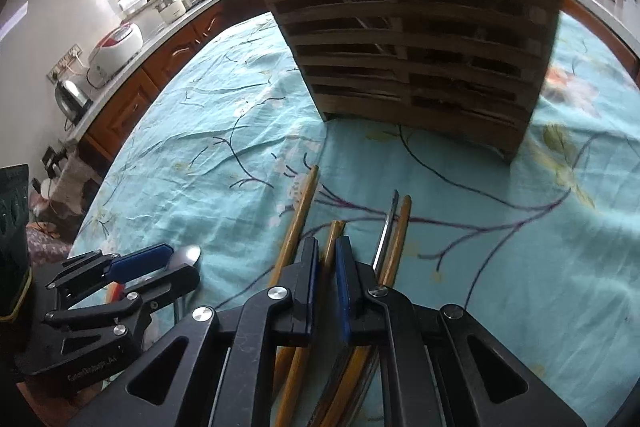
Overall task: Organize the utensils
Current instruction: 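Close the left tool on the silver spoon while the right tool grasps wooden chopsticks, then lift the spoon and chopsticks and carry both over the wooden holder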
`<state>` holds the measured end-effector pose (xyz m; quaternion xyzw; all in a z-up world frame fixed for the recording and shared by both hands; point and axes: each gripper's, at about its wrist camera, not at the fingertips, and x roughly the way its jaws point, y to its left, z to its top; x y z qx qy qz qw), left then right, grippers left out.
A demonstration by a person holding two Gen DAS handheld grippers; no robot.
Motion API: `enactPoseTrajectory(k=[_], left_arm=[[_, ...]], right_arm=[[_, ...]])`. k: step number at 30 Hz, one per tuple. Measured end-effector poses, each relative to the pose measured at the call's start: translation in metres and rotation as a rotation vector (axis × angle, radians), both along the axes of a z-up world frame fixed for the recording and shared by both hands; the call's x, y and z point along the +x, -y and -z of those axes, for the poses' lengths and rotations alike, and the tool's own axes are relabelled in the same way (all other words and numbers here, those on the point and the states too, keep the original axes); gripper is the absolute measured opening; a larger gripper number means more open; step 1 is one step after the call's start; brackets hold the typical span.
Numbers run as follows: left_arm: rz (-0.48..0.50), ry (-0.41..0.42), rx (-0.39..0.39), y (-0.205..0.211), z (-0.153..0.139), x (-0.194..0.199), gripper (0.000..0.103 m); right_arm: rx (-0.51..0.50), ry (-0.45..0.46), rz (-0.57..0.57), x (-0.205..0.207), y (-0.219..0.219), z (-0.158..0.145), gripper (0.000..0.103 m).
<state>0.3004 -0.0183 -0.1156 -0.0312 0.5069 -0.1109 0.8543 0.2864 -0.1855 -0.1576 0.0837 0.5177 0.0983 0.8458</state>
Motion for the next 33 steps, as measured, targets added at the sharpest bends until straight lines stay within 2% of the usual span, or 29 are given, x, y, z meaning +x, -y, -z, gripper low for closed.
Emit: enactPoseTrajectory(k=[5,13,33], left_arm=[[-0.029,0.0,-0.039,-0.011,-0.003,-0.005,0.034],[-0.052,0.055,-0.07,-0.025,-0.027,-0.028,0.034],[-0.045,0.245,-0.126,-0.047,-0.113,-0.114,0.034]], right_arm=[[0.02,0.011,0.008,0.001,-0.001,-0.003,0.007],[0.167,0.098,0.078,-0.026,0.021,-0.035,0.006],[0.176,0.338,0.131,-0.086,0.036,-0.122,0.005]])
